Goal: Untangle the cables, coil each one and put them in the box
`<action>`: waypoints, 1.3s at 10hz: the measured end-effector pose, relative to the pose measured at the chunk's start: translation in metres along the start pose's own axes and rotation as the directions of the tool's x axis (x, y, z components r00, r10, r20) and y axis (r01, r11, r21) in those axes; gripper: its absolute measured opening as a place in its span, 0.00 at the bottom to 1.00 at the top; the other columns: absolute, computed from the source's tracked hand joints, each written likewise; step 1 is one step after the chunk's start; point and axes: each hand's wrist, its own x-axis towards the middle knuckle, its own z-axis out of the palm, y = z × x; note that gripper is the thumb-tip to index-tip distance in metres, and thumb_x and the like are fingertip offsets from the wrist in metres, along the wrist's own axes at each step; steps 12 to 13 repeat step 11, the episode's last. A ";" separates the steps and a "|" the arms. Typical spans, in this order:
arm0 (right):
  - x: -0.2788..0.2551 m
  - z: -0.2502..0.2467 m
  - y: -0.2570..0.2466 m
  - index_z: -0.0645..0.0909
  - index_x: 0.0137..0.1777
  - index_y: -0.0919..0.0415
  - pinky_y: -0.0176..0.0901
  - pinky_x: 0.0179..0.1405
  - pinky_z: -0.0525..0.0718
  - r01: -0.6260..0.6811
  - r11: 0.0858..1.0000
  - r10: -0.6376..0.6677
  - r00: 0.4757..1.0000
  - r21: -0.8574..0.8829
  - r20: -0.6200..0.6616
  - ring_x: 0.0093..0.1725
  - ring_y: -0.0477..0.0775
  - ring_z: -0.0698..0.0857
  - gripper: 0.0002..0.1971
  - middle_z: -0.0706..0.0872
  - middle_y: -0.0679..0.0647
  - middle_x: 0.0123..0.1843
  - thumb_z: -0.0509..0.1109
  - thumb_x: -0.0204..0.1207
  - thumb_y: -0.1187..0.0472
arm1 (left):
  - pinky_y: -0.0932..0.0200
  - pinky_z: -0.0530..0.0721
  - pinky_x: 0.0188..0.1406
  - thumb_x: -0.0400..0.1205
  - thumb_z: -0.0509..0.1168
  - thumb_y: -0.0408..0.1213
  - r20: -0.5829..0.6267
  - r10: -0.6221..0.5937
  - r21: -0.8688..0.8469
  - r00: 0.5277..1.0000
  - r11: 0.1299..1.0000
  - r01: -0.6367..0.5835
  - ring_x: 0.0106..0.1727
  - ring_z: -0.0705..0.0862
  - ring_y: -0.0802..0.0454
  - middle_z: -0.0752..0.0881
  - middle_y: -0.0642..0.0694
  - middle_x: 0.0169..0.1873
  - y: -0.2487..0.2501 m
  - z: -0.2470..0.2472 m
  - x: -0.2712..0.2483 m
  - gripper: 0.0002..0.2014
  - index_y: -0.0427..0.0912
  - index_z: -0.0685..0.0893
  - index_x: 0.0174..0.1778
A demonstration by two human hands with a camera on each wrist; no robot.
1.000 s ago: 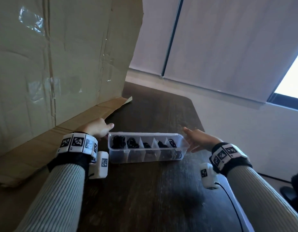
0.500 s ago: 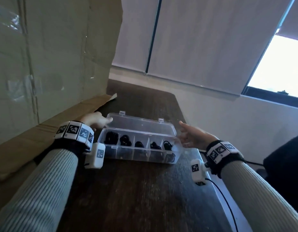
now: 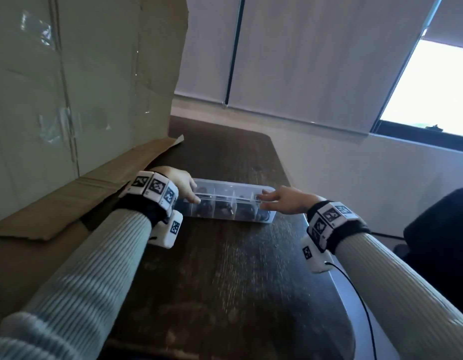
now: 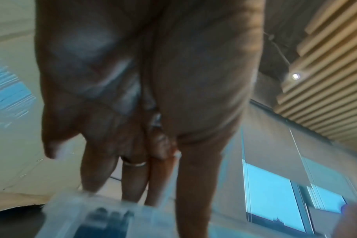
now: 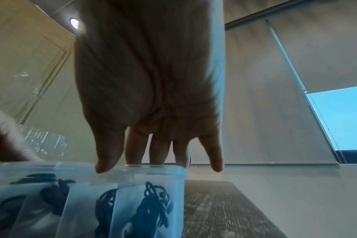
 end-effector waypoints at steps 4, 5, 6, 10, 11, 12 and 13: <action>0.009 0.017 -0.008 0.87 0.63 0.46 0.49 0.64 0.82 -0.126 0.992 0.127 0.934 0.025 -0.334 0.63 0.56 0.85 0.22 0.87 0.51 0.65 0.80 0.68 0.47 | 0.55 0.84 0.48 0.66 0.82 0.43 -0.314 0.017 0.058 0.949 0.998 0.001 0.46 0.87 0.50 0.91 0.47 0.44 0.007 0.014 0.004 0.12 0.45 0.89 0.40; 0.012 0.014 -0.012 0.88 0.61 0.48 0.48 0.61 0.84 -0.149 0.989 0.137 0.931 -0.010 -0.339 0.59 0.58 0.86 0.21 0.89 0.53 0.61 0.81 0.67 0.47 | 0.52 0.84 0.48 0.67 0.81 0.44 -0.311 0.057 0.080 0.949 0.996 -0.033 0.39 0.82 0.52 0.88 0.47 0.38 0.005 0.013 0.005 0.13 0.48 0.81 0.34; 0.013 0.012 -0.011 0.88 0.61 0.47 0.45 0.58 0.83 -0.138 0.990 0.119 0.934 -0.033 -0.337 0.56 0.56 0.86 0.22 0.89 0.52 0.62 0.80 0.67 0.46 | 0.52 0.85 0.52 0.67 0.81 0.45 -0.310 0.061 0.083 0.949 0.996 -0.037 0.45 0.86 0.50 0.90 0.45 0.44 0.006 0.012 0.001 0.13 0.47 0.83 0.36; 0.019 -0.022 -0.009 0.87 0.61 0.44 0.47 0.58 0.85 0.033 0.989 -0.050 0.992 -0.143 -0.115 0.53 0.51 0.88 0.21 0.90 0.47 0.56 0.77 0.68 0.42 | 0.58 0.86 0.49 0.67 0.79 0.53 -0.070 0.012 0.096 0.997 0.995 -0.006 0.48 0.88 0.56 0.91 0.54 0.43 0.009 -0.031 0.026 0.15 0.48 0.91 0.44; 0.003 -0.023 -0.005 0.79 0.70 0.38 0.43 0.66 0.80 0.038 0.999 -0.037 0.997 0.018 -0.074 0.65 0.48 0.83 0.25 0.86 0.42 0.66 0.72 0.72 0.40 | 0.57 0.85 0.53 0.73 0.72 0.59 -0.110 -0.085 0.015 0.990 0.996 0.087 0.49 0.87 0.59 0.90 0.55 0.49 0.007 -0.026 0.031 0.19 0.51 0.89 0.53; 0.003 -0.023 -0.005 0.79 0.70 0.38 0.43 0.66 0.80 0.038 0.999 -0.037 0.997 0.018 -0.074 0.65 0.48 0.83 0.25 0.86 0.42 0.66 0.72 0.72 0.40 | 0.57 0.85 0.53 0.73 0.72 0.59 -0.110 -0.085 0.015 0.990 0.996 0.087 0.49 0.87 0.59 0.90 0.55 0.49 0.007 -0.026 0.031 0.19 0.51 0.89 0.53; 0.003 -0.023 -0.005 0.79 0.70 0.38 0.43 0.66 0.80 0.038 0.999 -0.037 0.997 0.018 -0.074 0.65 0.48 0.83 0.25 0.86 0.42 0.66 0.72 0.72 0.40 | 0.57 0.85 0.53 0.73 0.72 0.59 -0.110 -0.085 0.015 0.990 0.996 0.087 0.49 0.87 0.59 0.90 0.55 0.49 0.007 -0.026 0.031 0.19 0.51 0.89 0.53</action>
